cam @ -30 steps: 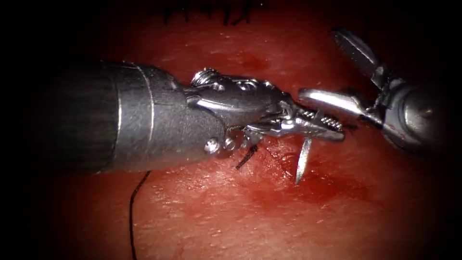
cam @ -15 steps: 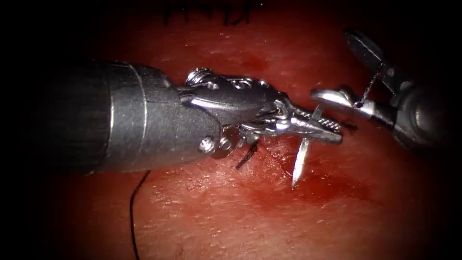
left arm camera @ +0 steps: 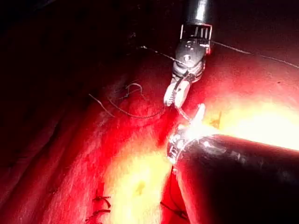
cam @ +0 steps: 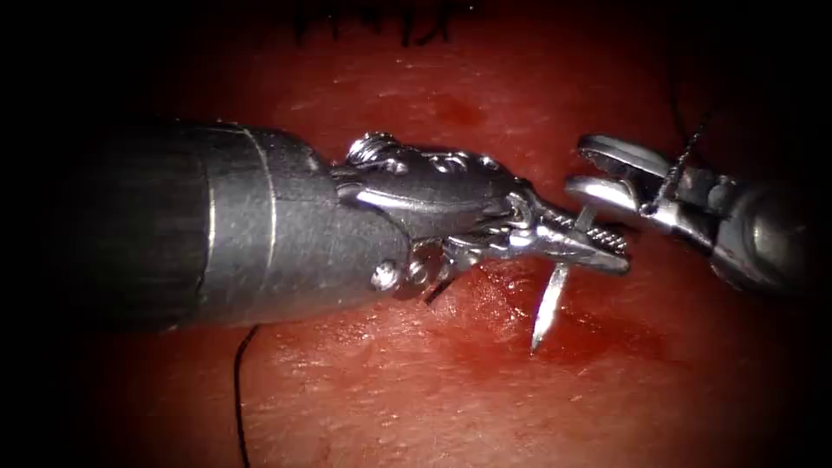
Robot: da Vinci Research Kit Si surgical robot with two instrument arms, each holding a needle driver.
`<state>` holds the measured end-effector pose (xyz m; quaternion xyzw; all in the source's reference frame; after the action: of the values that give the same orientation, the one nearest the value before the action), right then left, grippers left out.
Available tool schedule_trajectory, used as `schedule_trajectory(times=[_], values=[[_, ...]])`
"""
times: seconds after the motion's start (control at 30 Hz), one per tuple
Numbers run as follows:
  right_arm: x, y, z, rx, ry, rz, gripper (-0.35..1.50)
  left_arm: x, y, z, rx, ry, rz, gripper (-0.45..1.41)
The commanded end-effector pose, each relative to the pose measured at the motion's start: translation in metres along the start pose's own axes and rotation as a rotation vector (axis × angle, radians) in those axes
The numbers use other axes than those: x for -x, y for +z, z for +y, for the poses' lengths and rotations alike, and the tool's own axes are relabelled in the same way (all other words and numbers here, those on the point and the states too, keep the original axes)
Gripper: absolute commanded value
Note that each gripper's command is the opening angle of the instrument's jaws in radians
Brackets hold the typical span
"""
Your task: Wound Closure
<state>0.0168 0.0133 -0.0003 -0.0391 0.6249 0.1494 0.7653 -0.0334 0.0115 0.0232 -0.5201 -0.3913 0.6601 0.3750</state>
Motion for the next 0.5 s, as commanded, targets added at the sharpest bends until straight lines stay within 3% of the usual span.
schedule_trajectory(times=[0.03,0.13,0.3,0.5], values=[[0.0006,0.0001,0.0000,0.004,-0.013,-0.002,-0.35,-0.0005,0.0008,-0.0009,-0.059,0.049,0.035,0.98],[0.0008,-0.0005,0.0003,0.021,-0.049,-0.027,-0.35,-0.0012,0.0007,-0.0013,-0.113,0.103,0.055,1.20],[0.0012,-0.0014,0.0009,0.054,-0.110,-0.068,-0.35,-0.0010,-0.0005,-0.0015,-0.158,0.180,0.007,1.20],[0.0028,-0.0016,0.0013,0.116,-0.197,-0.135,-0.35,0.0003,-0.0017,-0.0012,-0.281,0.246,-0.152,1.03]])
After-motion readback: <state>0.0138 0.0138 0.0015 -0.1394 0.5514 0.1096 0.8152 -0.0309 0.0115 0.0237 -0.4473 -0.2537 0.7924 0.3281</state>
